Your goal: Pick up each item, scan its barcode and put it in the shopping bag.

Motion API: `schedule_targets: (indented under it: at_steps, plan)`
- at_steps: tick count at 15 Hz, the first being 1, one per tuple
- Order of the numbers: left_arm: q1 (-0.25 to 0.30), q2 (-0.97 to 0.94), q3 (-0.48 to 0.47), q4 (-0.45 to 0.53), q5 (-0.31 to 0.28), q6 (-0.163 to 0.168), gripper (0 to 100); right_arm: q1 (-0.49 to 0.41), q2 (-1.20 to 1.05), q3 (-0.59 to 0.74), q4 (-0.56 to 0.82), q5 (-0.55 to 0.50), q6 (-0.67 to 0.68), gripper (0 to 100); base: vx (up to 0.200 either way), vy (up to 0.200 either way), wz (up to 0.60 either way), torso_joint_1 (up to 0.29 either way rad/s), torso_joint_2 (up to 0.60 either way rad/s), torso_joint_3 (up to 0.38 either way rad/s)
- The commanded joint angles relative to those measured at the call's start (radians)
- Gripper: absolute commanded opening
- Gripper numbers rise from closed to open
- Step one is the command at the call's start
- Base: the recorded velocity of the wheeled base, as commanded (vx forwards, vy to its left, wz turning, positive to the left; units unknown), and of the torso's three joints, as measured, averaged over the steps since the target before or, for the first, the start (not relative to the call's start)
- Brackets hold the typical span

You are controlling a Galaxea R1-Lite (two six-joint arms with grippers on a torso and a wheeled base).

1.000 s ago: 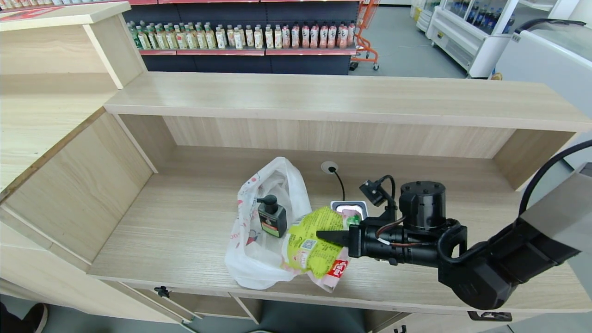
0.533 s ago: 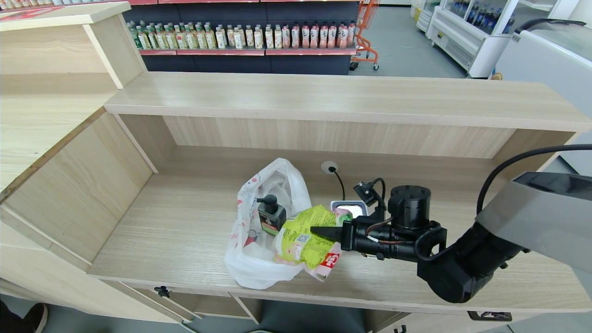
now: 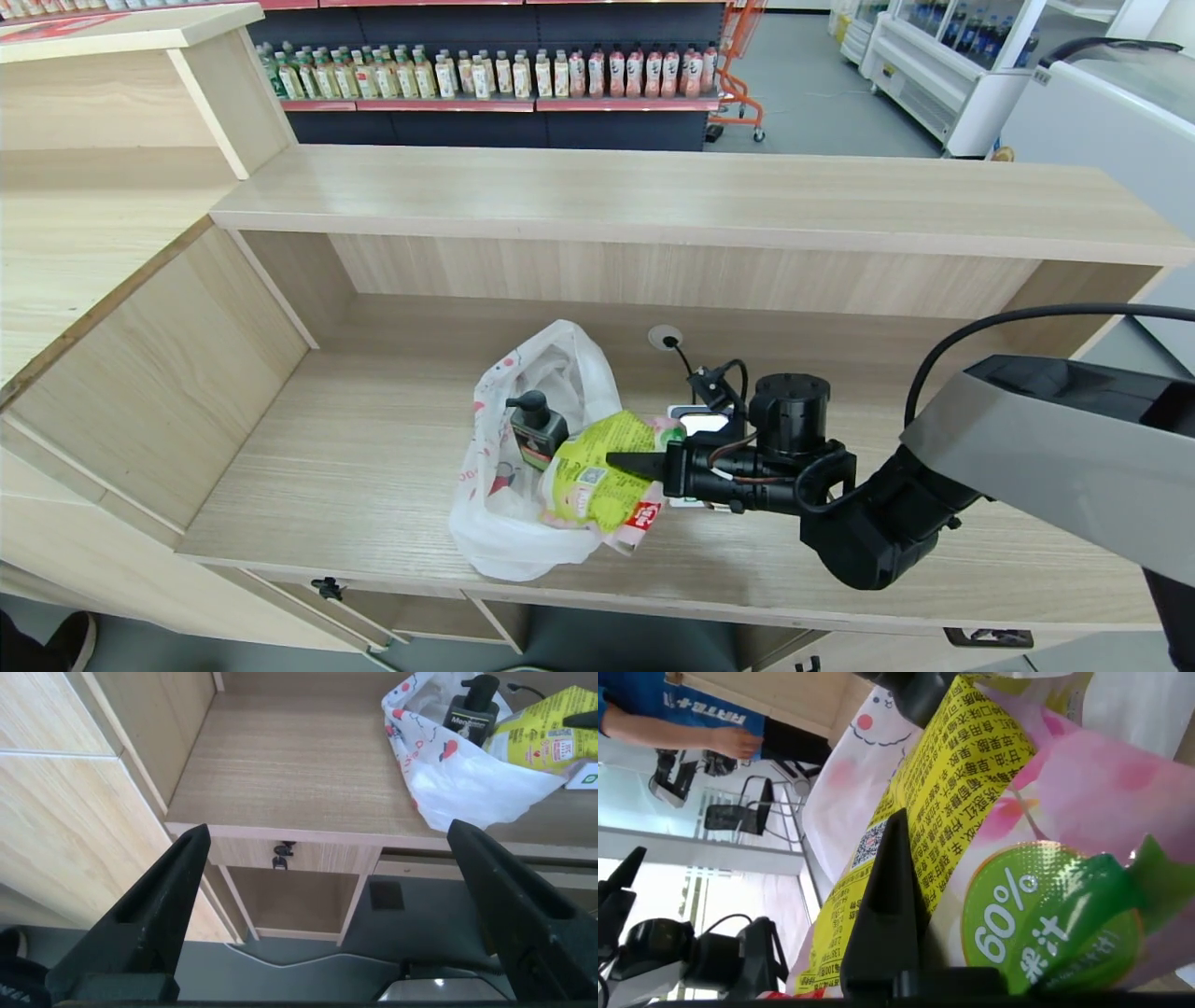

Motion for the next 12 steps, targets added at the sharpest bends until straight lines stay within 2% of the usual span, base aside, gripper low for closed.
schedule_targets:
  at_steps: [1, 5, 8, 12]
  plan:
    - [0.000, 0.000, 0.000, 0.000, 0.000, 0.000, 100, 0.001, 0.006, -0.005, 0.000, 0.007, 0.001, 0, 0.000, 0.000, 0.00, 0.000, 0.00, 0.000]
    - [0.000, 0.000, 0.000, 0.000, 0.000, -0.002, 100, 0.001, 0.003, 0.000, -0.002, 0.007, 0.001, 0, 0.000, 0.000, 0.00, 0.000, 0.00, 0.000]
    - [0.000, 0.000, 0.000, 0.000, 0.000, 0.000, 100, 0.000, 0.003, 0.000, -0.007, 0.006, -0.001, 0, 0.200, 0.000, 0.00, -0.004, 0.00, 0.004]
    - [0.000, 0.000, 0.000, 0.000, 0.000, -0.002, 100, -0.002, -0.002, 0.005, -0.010, 0.006, -0.001, 0, 0.000, 0.000, 0.00, 0.000, 0.00, 0.000]
